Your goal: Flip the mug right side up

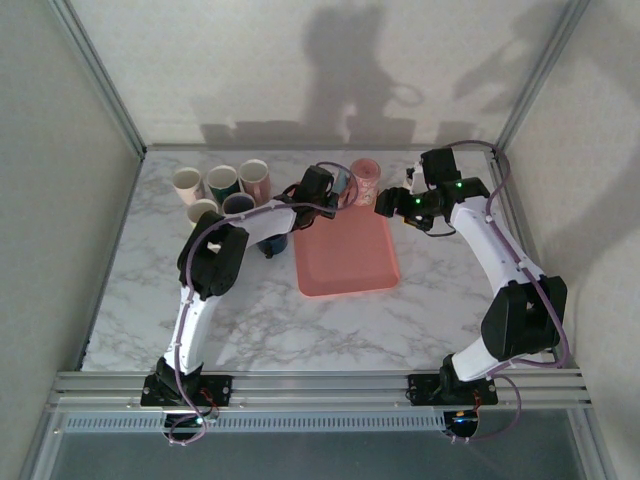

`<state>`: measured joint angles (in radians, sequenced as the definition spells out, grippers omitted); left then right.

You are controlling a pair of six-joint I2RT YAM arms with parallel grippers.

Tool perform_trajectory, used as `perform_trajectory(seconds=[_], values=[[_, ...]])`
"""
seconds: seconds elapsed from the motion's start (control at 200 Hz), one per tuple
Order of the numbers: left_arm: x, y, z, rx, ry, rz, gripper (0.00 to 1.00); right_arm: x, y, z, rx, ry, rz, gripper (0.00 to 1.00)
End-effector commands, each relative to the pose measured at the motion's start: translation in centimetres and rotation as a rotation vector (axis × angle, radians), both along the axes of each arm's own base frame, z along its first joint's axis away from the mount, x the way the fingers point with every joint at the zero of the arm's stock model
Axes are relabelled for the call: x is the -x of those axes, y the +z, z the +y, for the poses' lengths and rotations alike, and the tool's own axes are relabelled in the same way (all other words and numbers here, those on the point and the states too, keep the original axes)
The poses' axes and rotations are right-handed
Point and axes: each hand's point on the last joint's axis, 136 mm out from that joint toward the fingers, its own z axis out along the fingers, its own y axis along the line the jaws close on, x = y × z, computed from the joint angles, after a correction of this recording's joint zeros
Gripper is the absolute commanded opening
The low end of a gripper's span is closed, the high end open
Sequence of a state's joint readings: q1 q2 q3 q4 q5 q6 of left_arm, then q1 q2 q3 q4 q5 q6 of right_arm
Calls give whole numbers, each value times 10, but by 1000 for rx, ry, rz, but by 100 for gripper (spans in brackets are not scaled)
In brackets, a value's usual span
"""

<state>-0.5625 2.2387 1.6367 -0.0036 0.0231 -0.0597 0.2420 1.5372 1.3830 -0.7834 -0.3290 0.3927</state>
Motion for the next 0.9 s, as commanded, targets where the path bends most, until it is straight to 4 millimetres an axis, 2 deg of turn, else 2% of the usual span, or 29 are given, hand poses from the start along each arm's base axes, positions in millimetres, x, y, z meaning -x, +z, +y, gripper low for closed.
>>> perform_trajectory(seconds=[0.0, 0.15, 0.33, 0.546, 0.896], values=[[-6, -3, 1, 4, -5, 11, 18, 8, 14, 0, -16, 25, -29, 78], [-9, -7, 5, 0, 18, 15, 11, 10, 17, 0, -20, 27, -37, 77], [-2, 3, 4, 22, 17, 11, 1, 14, 17, -1, -18, 29, -39, 77], [16, 28, 7, 34, 21, -9, 0, 17, 17, 0, -35, 26, -41, 77], [57, 75, 7, 175, 28, 5, 0, 28, 17, 14, -155, 35, -24, 76]])
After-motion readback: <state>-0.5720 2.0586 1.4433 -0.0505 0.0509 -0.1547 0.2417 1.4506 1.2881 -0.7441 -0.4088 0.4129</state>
